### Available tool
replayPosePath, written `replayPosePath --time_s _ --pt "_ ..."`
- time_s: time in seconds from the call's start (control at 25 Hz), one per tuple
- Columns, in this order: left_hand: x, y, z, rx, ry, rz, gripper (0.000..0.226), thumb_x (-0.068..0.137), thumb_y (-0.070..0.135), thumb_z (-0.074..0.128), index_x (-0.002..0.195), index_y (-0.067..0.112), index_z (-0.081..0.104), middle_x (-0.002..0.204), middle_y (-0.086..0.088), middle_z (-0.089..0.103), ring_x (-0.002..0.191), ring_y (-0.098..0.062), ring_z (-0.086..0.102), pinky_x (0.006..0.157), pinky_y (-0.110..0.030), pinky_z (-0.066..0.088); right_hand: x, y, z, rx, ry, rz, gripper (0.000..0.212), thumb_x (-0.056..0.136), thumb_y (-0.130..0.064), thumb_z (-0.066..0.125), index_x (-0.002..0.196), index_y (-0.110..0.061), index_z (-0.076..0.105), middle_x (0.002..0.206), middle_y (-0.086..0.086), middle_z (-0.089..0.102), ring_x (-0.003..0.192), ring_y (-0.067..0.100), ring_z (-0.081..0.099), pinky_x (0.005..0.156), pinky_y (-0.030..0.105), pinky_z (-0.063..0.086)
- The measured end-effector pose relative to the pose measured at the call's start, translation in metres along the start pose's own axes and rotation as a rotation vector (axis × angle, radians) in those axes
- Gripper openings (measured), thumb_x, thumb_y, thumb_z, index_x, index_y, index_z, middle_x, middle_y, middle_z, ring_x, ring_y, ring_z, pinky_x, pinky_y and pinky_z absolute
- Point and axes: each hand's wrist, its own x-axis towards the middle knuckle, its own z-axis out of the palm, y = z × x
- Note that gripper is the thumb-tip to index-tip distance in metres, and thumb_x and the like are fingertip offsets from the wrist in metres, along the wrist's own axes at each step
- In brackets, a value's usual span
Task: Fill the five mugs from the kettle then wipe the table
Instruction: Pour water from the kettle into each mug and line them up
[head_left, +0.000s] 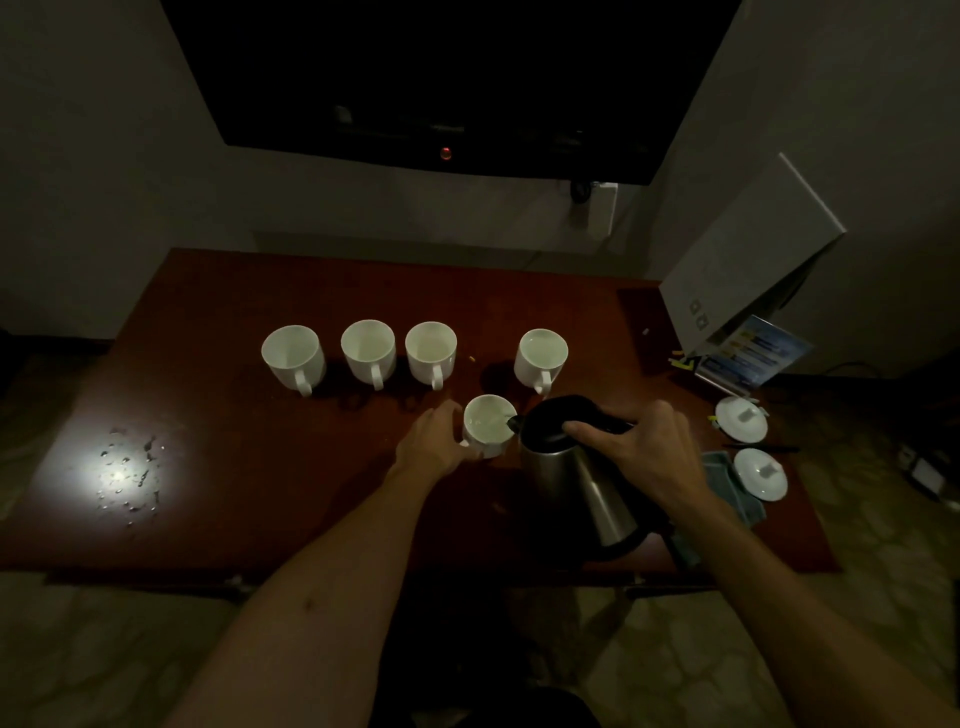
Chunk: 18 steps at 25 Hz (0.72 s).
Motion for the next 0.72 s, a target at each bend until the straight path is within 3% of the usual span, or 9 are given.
replayPosePath --time_s 0.12,0.28,0.44,0.72 --pt "0.0009 -0.0007 -0.0025 0.008 -0.006 -0.02 0.069 0.074 0.033 0.084 0.132 0.022 0.048 0.129 -0.006 0.056 0.117 -0.026 0.055 0.093 -0.044 0.05 -0.0003 -0.0026 0.0002 0.003 -0.012 0.006 0.045 0.08 -0.052 0.079 0.105 -0.015 0.076 0.071 -0.008 0.069 0.06 0.009 0.07 0.053 0.026 0.055" --pt "0.0006 -0.0011 -0.0059 0.022 -0.005 -0.019 0.079 0.073 0.033 0.085 0.139 0.021 0.043 0.134 -0.009 0.055 0.121 -0.028 0.055 0.096 -0.048 0.05 0.0 -0.0044 0.0005 -0.019 -0.007 0.003 0.044 0.082 -0.05 0.079 0.107 -0.014 0.076 0.066 -0.013 0.065 0.051 0.001 0.064 0.045 0.015 0.044" --pt "-0.002 -0.0022 -0.0065 0.033 -0.001 -0.027 0.08 0.073 0.035 0.085 0.14 0.022 0.043 0.135 -0.009 0.055 0.122 -0.029 0.054 0.097 -0.05 0.05 -0.0013 -0.0058 -0.0006 -0.014 -0.022 -0.013 0.046 0.082 -0.051 0.078 0.113 -0.017 0.076 0.071 -0.011 0.068 0.058 0.007 0.069 0.052 0.023 0.053" --pt "-0.0036 0.0017 -0.006 0.014 -0.014 -0.023 0.076 0.076 0.03 0.084 0.139 0.02 0.044 0.136 -0.009 0.054 0.123 -0.029 0.054 0.097 -0.044 0.049 -0.0033 -0.006 -0.002 -0.024 -0.013 0.002 0.047 0.081 -0.053 0.078 0.108 -0.016 0.076 0.068 -0.01 0.067 0.055 0.006 0.067 0.049 0.02 0.049"
